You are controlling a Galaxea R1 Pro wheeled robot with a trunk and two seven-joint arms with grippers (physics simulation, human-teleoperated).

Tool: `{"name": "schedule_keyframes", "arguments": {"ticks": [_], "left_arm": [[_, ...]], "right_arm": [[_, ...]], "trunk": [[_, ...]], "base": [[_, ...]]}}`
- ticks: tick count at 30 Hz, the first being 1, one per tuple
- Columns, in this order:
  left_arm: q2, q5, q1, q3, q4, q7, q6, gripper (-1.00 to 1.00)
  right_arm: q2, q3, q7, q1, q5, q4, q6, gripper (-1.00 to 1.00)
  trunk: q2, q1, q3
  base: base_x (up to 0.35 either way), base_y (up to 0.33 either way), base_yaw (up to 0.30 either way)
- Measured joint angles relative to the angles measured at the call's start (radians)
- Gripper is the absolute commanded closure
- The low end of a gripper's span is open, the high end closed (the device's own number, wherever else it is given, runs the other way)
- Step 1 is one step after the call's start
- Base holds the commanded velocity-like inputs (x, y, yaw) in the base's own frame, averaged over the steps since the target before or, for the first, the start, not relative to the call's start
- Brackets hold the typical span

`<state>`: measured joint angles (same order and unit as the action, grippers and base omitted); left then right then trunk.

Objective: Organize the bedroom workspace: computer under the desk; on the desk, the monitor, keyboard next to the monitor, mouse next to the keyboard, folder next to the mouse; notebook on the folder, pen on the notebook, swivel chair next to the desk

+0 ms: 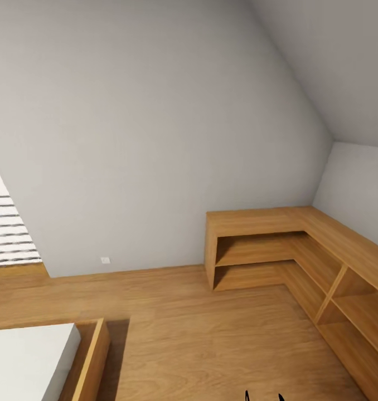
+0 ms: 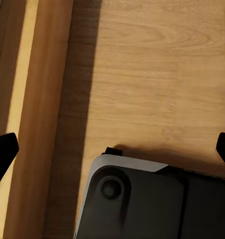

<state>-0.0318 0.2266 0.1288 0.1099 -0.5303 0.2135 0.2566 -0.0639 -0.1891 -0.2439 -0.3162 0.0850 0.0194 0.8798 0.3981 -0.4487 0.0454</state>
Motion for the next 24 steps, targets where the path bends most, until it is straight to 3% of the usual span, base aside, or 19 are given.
{"name": "schedule_keyframes", "arguments": {"ticks": [24], "left_arm": [[0.001, 0.0, 0.0, 0.0, 0.001, -0.001, -0.001, -1.0]], "right_arm": [[0.0, 0.0, 0.003, 0.0, 0.0, 0.0, 0.0, -1.0]], "trunk": [[0.0, 0.0, -0.021]], "base": [[0.33, 0.036, -0.233]]}}
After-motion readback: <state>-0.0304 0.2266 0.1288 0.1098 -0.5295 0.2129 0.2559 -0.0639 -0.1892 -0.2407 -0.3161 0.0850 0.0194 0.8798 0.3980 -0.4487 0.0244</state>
